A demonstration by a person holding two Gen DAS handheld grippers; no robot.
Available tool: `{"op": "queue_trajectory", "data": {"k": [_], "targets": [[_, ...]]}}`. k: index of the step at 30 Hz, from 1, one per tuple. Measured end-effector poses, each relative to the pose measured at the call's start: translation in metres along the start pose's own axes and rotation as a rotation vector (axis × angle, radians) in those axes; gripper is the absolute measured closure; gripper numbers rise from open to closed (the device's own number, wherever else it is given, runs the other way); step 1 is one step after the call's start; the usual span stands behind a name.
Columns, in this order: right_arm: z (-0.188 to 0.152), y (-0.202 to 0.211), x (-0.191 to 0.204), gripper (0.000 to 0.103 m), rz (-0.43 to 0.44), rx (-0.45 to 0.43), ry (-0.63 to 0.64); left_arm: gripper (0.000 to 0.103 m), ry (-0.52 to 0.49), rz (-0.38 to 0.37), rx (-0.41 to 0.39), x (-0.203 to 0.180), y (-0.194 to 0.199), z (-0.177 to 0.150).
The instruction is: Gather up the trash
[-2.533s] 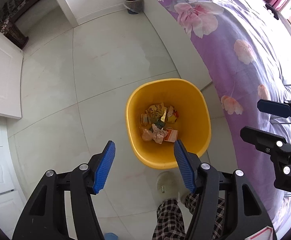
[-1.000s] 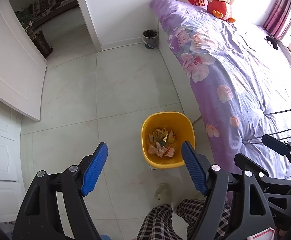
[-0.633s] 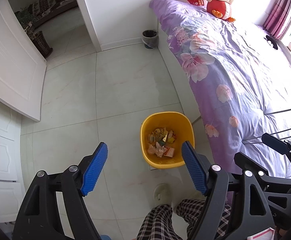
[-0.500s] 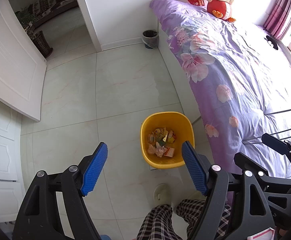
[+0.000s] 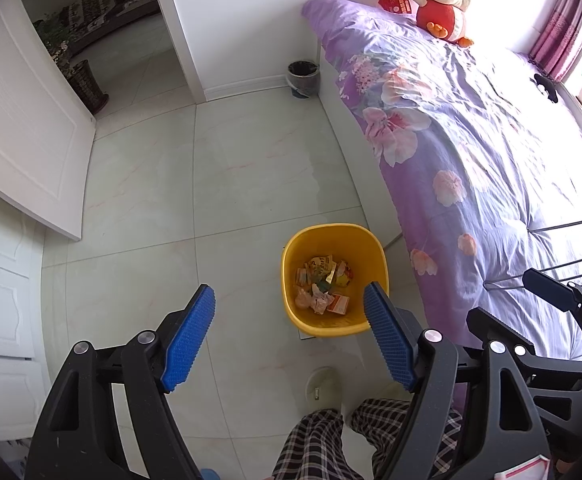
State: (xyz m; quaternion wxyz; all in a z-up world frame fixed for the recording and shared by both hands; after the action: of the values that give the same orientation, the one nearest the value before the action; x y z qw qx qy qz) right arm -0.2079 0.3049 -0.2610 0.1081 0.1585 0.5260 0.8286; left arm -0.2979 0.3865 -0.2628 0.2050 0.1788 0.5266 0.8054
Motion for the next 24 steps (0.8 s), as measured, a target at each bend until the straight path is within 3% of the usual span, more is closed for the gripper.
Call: {"op": "queue_trajectory", "data": {"k": [24], "targets": [[-0.0051,0.0023,0.0019,0.024,0.003,-0.007,0.004,0.025,0.009,0.015,-0.003,-0.0007,0.0065,-0.0079]]}}
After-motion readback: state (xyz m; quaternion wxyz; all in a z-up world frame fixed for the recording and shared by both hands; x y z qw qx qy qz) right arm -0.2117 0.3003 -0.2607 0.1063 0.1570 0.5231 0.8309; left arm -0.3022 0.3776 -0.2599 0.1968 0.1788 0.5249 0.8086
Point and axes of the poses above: each gripper's, at about its wrist camera, not at the fingertips, and y roughly against the way its jaws point, x to its left, z to its top, the point moved 10 cm from there along -y, roughly the way its jaws point, and after that the axes turned 3 degrees about z, right-handed, at the moved point
